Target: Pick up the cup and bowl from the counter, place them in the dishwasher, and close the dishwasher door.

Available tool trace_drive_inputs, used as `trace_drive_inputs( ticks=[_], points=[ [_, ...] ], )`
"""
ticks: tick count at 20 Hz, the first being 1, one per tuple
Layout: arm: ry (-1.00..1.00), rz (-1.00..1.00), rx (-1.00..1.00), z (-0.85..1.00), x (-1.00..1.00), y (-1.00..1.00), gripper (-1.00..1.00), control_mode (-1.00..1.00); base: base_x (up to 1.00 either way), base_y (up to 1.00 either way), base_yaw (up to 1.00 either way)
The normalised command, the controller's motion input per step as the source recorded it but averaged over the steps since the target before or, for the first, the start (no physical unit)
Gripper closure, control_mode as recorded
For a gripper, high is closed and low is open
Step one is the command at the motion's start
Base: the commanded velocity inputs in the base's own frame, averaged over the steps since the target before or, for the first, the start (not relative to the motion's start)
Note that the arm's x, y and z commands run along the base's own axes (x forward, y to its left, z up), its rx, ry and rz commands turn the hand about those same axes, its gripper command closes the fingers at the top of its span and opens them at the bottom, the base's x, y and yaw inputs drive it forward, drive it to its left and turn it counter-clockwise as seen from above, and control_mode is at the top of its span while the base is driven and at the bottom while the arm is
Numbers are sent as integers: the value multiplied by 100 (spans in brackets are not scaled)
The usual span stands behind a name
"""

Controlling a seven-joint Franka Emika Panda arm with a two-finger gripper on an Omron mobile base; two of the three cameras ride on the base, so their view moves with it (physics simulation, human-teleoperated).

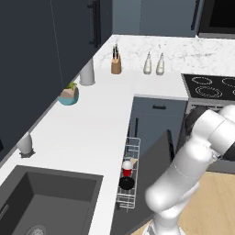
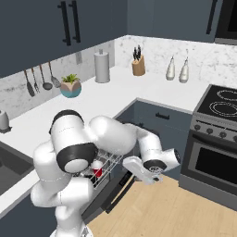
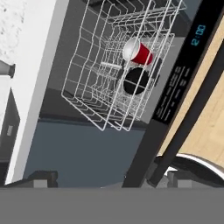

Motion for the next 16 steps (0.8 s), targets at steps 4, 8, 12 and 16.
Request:
trace_drive_inputs(
  ticks=[4, 8, 12, 16],
  points=[
    [9, 0, 5, -83, 11, -8, -100, -100, 0, 0, 0],
    [2, 0, 20, -53, 24, -43, -100, -100, 0, 0, 0],
    [0, 0, 37, -51, 3, -62, -100, -100, 0, 0, 0],
    [3, 0, 39, -56, 1, -60, -100, -100, 0, 0, 0]
  ],
)
